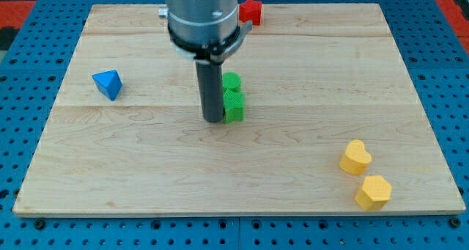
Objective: Place the green star into the green circle
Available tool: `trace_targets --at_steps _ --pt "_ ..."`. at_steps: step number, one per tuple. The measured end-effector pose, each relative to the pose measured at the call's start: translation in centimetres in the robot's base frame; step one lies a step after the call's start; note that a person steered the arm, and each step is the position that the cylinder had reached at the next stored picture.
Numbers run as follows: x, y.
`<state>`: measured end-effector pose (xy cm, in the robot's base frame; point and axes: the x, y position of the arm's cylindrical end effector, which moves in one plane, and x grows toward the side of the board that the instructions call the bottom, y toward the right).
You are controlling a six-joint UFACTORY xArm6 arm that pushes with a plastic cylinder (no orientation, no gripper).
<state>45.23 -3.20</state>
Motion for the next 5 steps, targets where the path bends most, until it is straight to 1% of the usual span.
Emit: trace_targets --at_steps 1,2,3,4,5 --pt "-4.6 3.8" --pt "-7.6 10.1" --pt "-5.6 14.0" --pt "-4.2 7.7" --pt "-0.4 5.5"
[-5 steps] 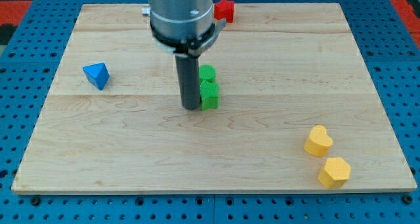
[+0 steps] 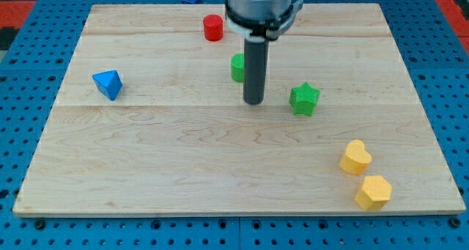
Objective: Place the green star into the green circle
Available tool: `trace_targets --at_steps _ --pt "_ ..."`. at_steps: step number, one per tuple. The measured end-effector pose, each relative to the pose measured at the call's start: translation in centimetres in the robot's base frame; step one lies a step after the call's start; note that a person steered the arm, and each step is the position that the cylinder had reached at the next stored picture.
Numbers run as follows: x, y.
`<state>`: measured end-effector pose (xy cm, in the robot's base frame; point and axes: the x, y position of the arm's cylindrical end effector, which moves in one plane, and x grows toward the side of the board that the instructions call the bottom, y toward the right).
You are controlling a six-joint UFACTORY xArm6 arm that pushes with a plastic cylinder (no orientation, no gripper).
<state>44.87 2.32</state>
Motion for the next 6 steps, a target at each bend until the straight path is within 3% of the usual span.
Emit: trace_targets --at_steps 1,3,5,6 --pt "3.2 3.4" --pt "1.1 14.2" --pt "-2.3 1.2" --pt "-4.3 -0.5"
